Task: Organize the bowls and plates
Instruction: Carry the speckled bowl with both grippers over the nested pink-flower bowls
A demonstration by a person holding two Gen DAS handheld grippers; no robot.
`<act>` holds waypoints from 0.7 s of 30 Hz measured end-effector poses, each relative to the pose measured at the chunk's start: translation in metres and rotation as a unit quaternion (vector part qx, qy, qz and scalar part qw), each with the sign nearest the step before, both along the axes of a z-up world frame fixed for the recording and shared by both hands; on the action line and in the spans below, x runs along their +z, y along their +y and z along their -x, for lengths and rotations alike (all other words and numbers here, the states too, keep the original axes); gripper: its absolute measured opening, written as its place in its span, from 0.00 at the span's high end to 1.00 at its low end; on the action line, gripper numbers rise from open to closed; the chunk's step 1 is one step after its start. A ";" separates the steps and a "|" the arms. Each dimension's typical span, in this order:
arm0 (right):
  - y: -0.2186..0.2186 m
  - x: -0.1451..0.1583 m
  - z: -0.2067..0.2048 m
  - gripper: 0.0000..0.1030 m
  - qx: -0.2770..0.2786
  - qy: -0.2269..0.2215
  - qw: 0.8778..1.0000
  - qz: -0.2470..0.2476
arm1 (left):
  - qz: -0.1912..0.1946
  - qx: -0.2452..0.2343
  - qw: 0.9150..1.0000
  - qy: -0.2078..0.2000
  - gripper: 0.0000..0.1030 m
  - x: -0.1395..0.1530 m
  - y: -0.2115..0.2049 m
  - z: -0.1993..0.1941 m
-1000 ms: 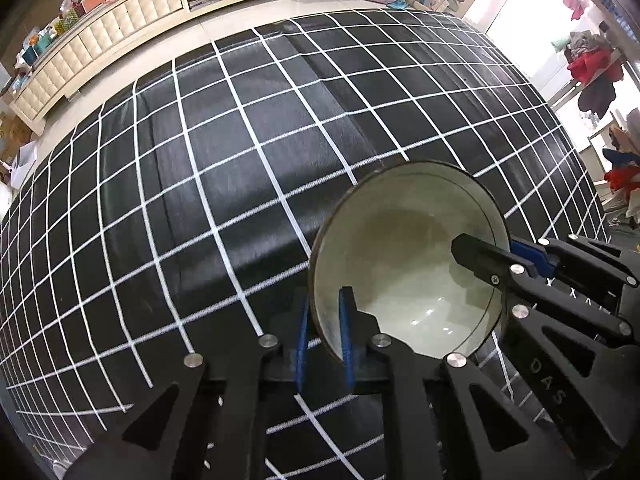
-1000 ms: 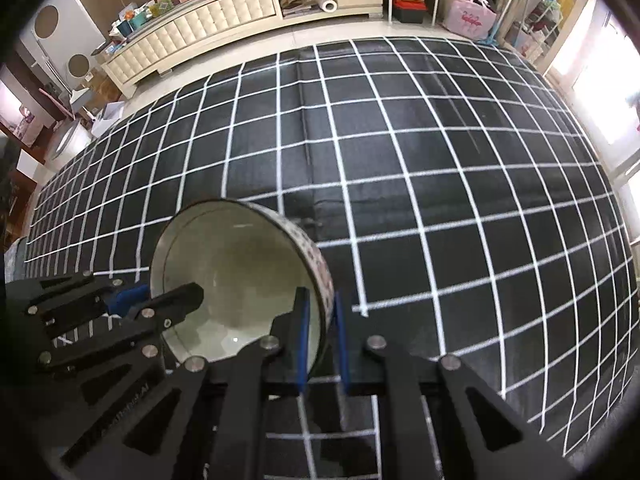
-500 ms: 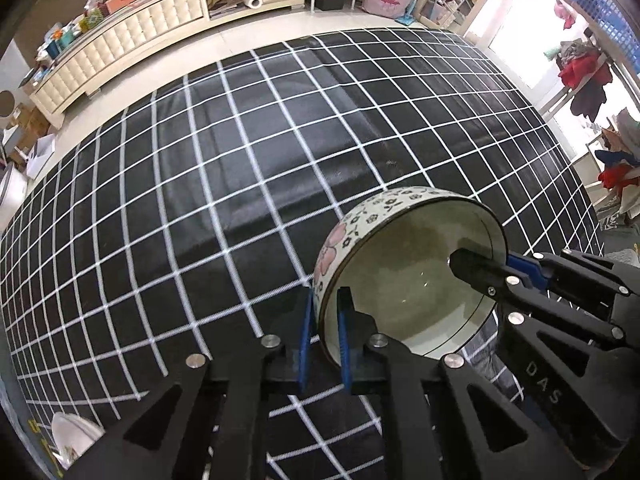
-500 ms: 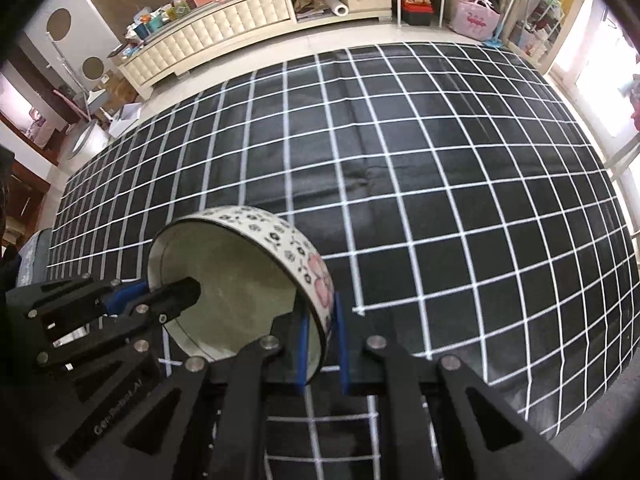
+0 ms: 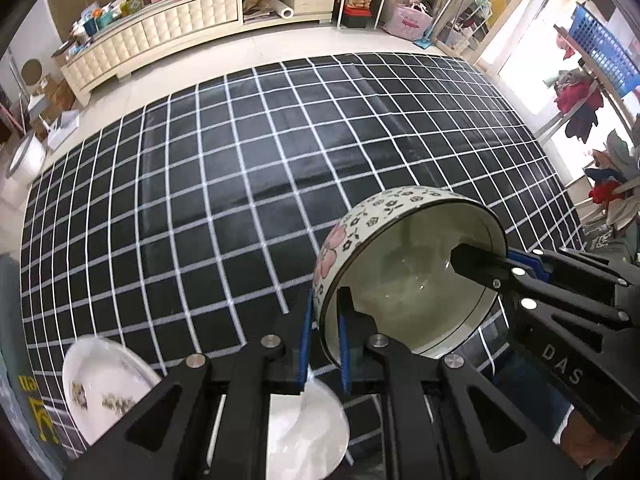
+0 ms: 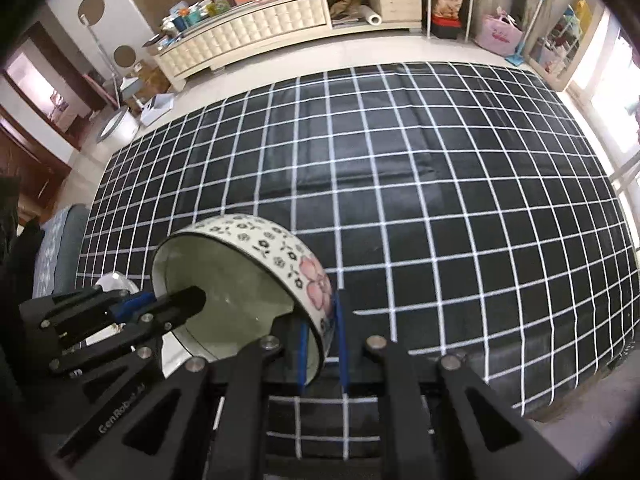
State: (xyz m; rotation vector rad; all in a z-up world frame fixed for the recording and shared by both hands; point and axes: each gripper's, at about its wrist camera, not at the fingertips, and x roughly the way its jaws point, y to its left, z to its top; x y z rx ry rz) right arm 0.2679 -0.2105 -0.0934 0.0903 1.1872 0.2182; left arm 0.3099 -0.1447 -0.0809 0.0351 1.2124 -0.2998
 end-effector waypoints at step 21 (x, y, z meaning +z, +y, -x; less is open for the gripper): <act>0.069 -0.037 0.045 0.85 0.045 0.089 0.995 -0.030 | -0.006 0.034 0.999 0.001 0.90 -0.003 0.082 0.089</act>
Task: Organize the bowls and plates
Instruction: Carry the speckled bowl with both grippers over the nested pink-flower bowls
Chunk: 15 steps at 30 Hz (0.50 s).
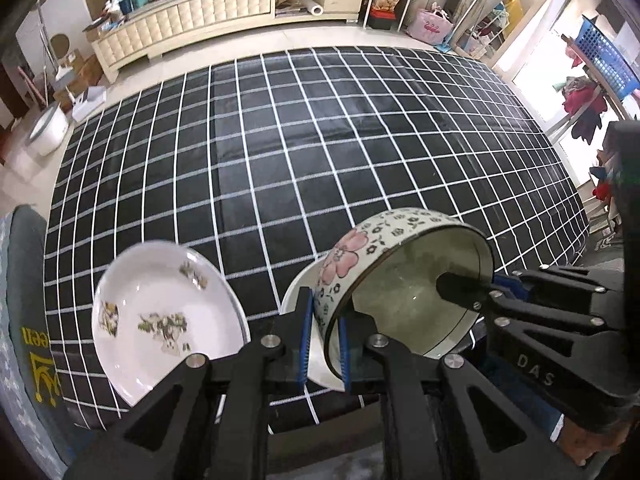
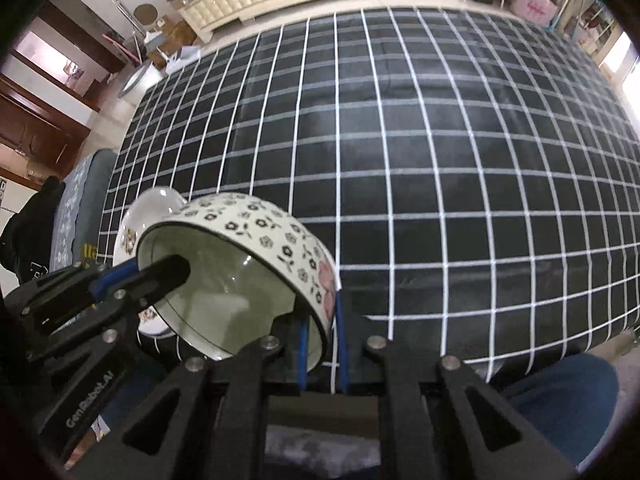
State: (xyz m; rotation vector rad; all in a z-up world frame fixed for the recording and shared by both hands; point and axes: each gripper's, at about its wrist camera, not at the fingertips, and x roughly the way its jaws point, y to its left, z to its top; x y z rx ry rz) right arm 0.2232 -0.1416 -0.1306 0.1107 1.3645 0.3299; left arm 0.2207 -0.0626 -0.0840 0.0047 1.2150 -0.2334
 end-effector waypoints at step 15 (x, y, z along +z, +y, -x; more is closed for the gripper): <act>0.015 -0.013 -0.001 0.85 0.023 0.023 0.999 0.005 | -0.002 0.014 0.999 0.033 0.90 -0.034 0.022 0.015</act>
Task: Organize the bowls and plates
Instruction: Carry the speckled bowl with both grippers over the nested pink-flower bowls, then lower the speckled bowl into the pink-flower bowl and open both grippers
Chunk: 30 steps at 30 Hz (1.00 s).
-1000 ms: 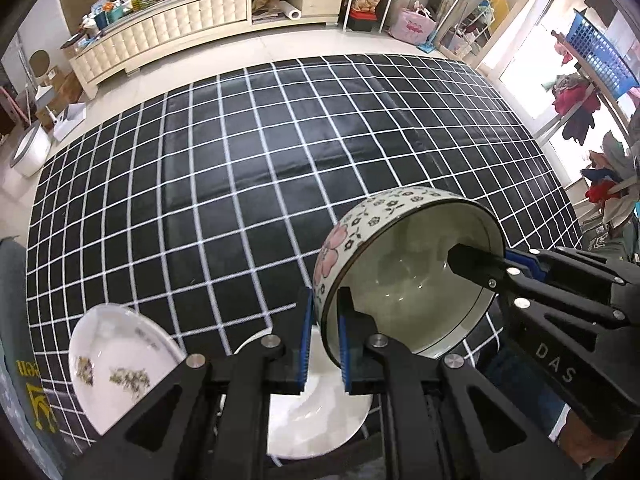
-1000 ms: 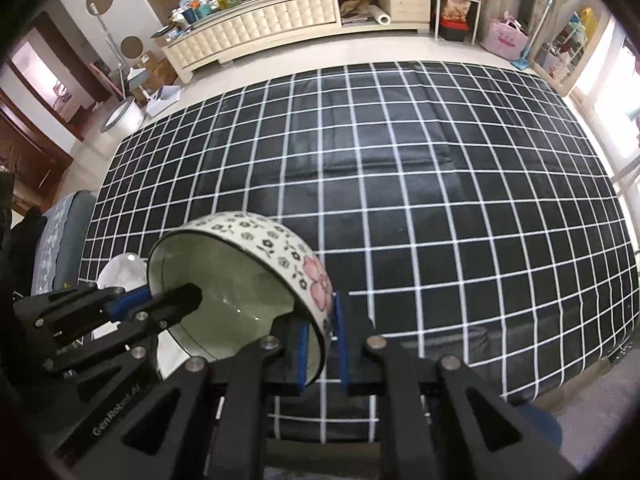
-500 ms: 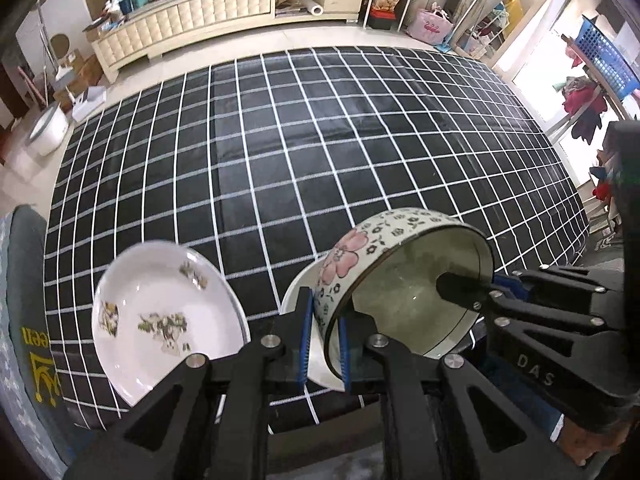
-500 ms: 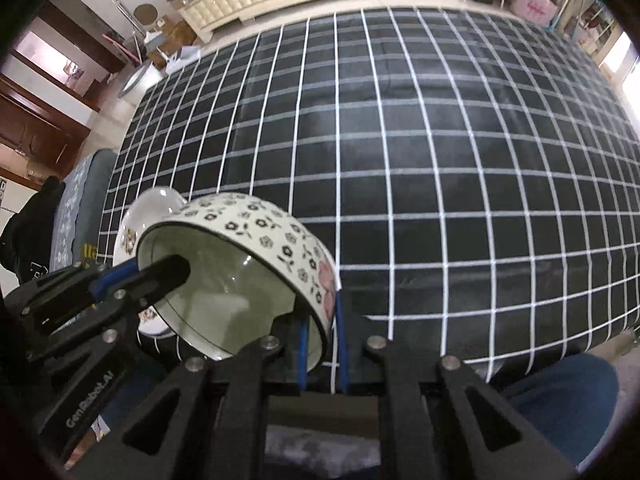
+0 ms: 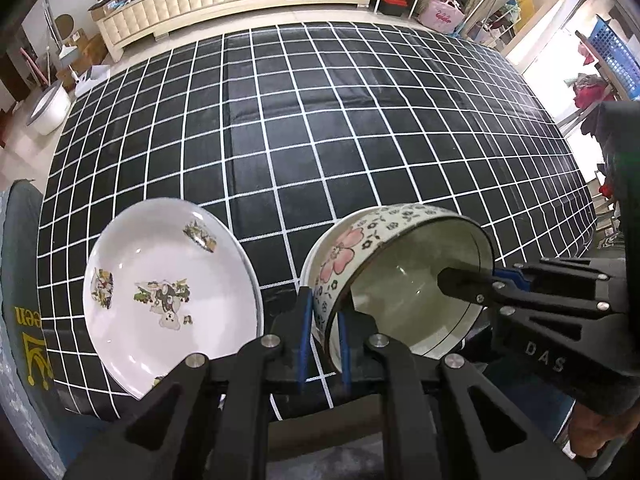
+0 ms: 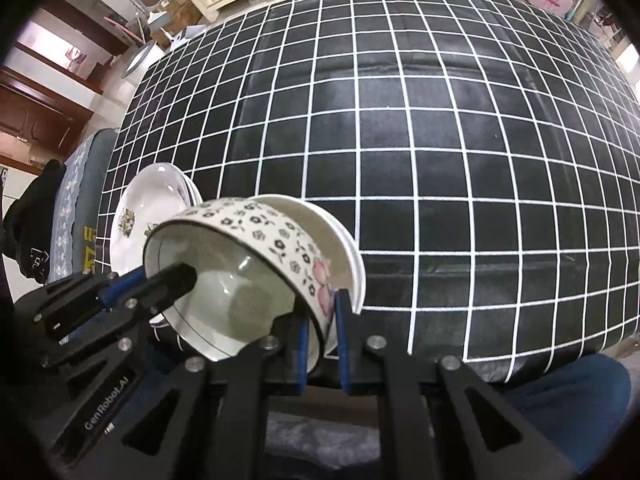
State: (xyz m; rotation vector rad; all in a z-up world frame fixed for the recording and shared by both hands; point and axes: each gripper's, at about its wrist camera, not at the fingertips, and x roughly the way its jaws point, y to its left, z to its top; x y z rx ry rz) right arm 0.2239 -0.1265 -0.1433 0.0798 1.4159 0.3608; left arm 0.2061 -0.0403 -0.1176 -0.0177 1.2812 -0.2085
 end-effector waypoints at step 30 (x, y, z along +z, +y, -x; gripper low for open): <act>0.014 0.006 0.006 0.60 -0.004 -0.021 0.999 0.043 | 0.001 -0.005 1.000 -0.011 0.88 -0.013 0.010 0.005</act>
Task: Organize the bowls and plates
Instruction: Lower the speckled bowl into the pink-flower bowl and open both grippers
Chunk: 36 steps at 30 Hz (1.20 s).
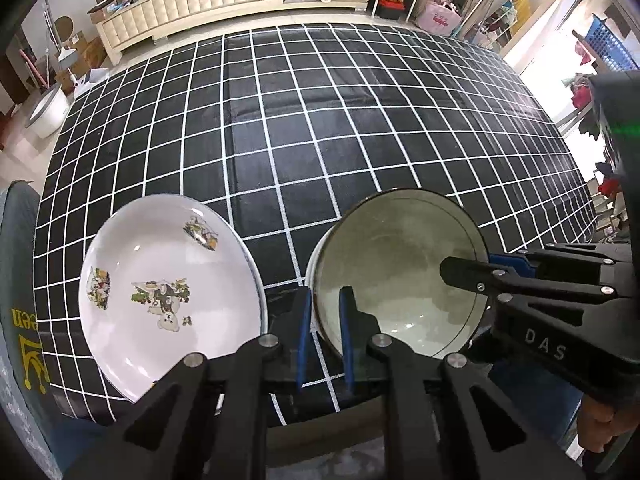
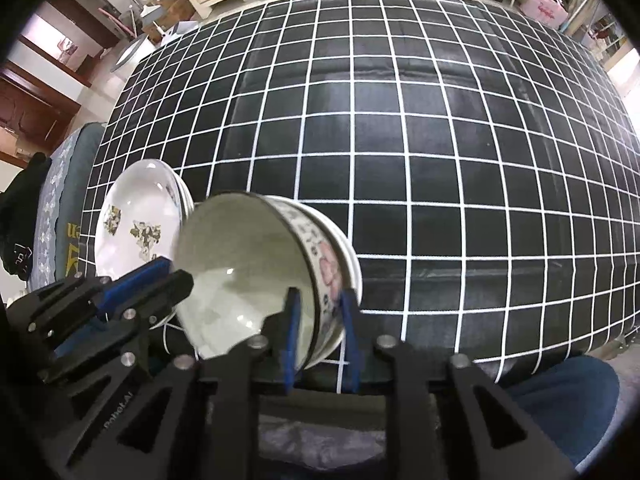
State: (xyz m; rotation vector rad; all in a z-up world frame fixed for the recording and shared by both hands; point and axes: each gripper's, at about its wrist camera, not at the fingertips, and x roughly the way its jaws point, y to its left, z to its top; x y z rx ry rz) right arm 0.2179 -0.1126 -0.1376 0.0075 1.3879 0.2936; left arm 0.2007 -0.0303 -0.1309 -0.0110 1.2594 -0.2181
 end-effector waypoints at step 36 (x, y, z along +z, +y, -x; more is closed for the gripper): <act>-0.003 -0.005 0.000 0.37 0.016 -0.063 0.997 0.030 | 0.034 -0.009 0.999 -0.029 0.41 -0.004 0.007 0.011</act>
